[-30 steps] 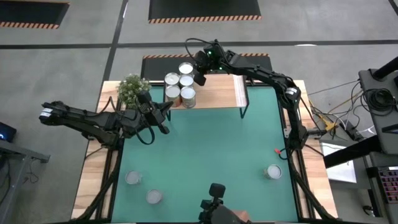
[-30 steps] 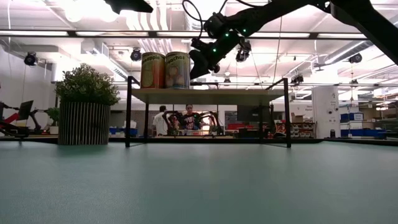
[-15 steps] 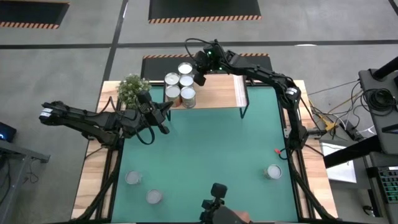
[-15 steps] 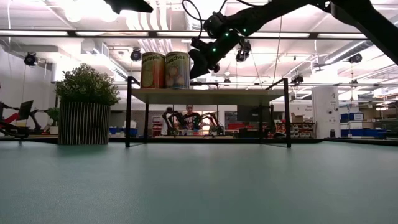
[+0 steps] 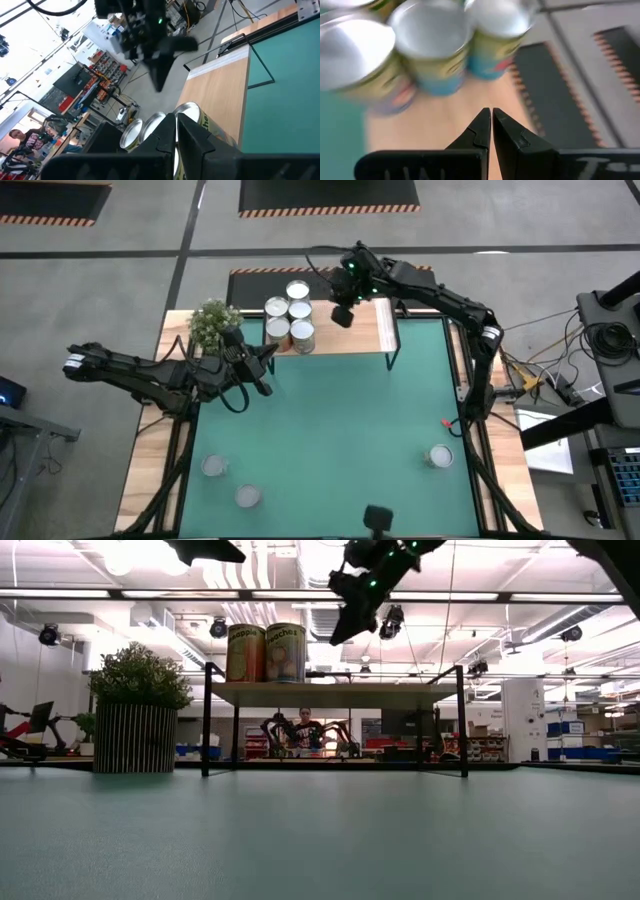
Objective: Pick and place cans onto a shelf
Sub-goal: Adjust the big canned peaches on the shelf
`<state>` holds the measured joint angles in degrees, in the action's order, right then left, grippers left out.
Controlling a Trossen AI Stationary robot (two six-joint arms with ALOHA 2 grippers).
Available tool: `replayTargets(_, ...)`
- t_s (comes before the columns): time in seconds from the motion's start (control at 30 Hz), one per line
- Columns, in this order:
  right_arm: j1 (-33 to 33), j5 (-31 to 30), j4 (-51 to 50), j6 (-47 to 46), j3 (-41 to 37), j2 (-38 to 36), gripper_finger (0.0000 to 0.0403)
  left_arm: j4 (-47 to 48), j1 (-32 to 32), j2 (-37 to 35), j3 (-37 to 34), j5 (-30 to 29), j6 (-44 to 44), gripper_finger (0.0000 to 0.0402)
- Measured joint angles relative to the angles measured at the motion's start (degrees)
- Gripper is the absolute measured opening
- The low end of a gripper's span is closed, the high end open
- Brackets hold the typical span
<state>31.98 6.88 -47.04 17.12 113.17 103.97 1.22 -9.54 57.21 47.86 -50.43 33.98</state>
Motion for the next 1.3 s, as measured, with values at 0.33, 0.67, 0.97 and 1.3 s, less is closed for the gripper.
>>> replayTargets(0.33, -2.0, 21.7, -1.8, 2.2, -8.7, -1.3, 0.0009, 0.2, 0.0, 0.0, 0.0, 0.0, 0.0, 0.0000)
replayTargets(0.67, -4.1, 21.7, 12.3, 1.0, -16.2, -1.3, 0.0009, 0.1, 0.0, 0.0, 0.0, 0.0, 0.0, 0.0000)
replayTargets(0.97, -4.0, 21.6, 15.8, 0.0, -16.8, -1.2, 0.0009, 0.1, 0.0, 0.0, 0.0, 0.0, 0.0, 0.0000)
replayTargets(1.3, -4.0, 21.6, 15.6, -0.7, -16.8, -1.3, 0.0009, 0.1, 0.0, 0.0, 0.0, 0.0, 0.0, 0.0000)
